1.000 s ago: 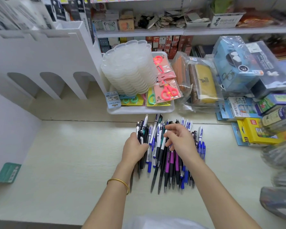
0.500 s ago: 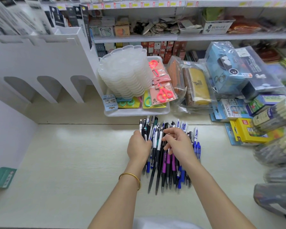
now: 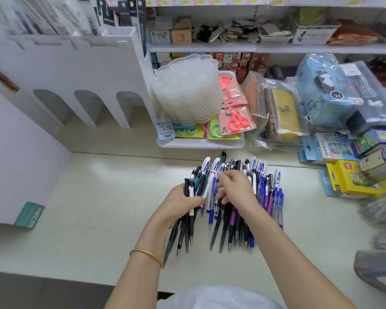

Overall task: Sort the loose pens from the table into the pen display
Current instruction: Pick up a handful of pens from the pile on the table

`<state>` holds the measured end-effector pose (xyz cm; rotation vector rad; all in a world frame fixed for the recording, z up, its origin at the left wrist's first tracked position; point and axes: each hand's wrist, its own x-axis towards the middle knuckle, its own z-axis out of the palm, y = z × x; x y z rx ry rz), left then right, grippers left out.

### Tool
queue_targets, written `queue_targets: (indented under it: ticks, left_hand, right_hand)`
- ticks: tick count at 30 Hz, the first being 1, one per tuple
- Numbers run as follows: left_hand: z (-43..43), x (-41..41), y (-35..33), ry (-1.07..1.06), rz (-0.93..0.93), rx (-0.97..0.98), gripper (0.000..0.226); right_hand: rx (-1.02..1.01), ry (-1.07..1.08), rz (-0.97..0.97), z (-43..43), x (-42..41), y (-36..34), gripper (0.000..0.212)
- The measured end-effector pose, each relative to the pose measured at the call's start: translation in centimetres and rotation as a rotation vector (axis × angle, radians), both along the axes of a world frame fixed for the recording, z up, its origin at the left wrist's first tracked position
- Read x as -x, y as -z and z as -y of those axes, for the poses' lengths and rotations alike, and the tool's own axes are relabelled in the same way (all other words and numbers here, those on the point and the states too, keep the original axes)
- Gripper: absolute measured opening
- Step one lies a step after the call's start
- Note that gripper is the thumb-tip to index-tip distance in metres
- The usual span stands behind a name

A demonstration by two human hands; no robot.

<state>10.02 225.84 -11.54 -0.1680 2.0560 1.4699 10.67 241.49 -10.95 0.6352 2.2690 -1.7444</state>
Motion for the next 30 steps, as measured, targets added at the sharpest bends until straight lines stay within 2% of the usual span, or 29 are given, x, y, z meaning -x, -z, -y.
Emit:
queue_targets:
  ticks: [4,7,10,13,16,18,20,23,25,27,30]
  left_hand:
    - [0.7,-0.6,-0.4,-0.062,0.0,-0.09,0.014]
    - [1.2,-0.6,-0.1,-0.256,0.067,-0.211,0.012]
    - [1.4,-0.1,-0.3,-0.404,0.087,-0.336,0.01]
    - [1.0,0.4,-1.2,-0.451,0.073,-0.497,0.013]
    - [0.7,0.8,-1.9,-0.499,0.09,-0.632,0.017]
    - [0.8,1.0,-2.1,-0.538,0.083,-0.641,0.013]
    - [0.8,1.3,-2.1,-0.586,0.03,-0.584,0.014]
    - [0.7,1.6,-2.6,-0.651,-0.114,-0.421,0.019]
    - [0.7,2.0,-3.4,-0.701,-0.228,-0.359,0.02]
    - [0.8,2.3,-4.7,-0.721,-0.352,-0.348,0.02]
    - [0.6,2.6,-6.6,-0.719,-0.499,-0.355,0.023]
  right_hand:
    - [0.024,-0.063,-0.04,1.7,0.9,-0.8,0.025]
    - [0.043,-0.064,-0.086,2.1,1.1,-1.4,0.021]
    - [0.024,-0.156,-0.144,2.7,0.8,-1.6,0.018]
    - [-0.016,-0.2,-0.215,3.9,0.3,-1.4,0.022]
    - [-0.072,-0.172,-0.312,4.6,0.1,-1.5,0.013]
    - [-0.053,-0.182,-0.311,4.7,-0.1,-1.7,0.023]
    - [0.05,-0.18,-0.277,4.7,-0.3,-2.1,0.033]
    - [0.224,-0.02,-0.228,4.9,-0.3,-2.1,0.029]
    - [0.286,0.107,-0.105,4.9,-0.5,-1.6,0.025]
    - [0.375,0.111,0.102,5.4,-1.0,-1.1,0.028]
    - [0.793,0.181,0.335,7.0,-1.4,-1.8,0.043]
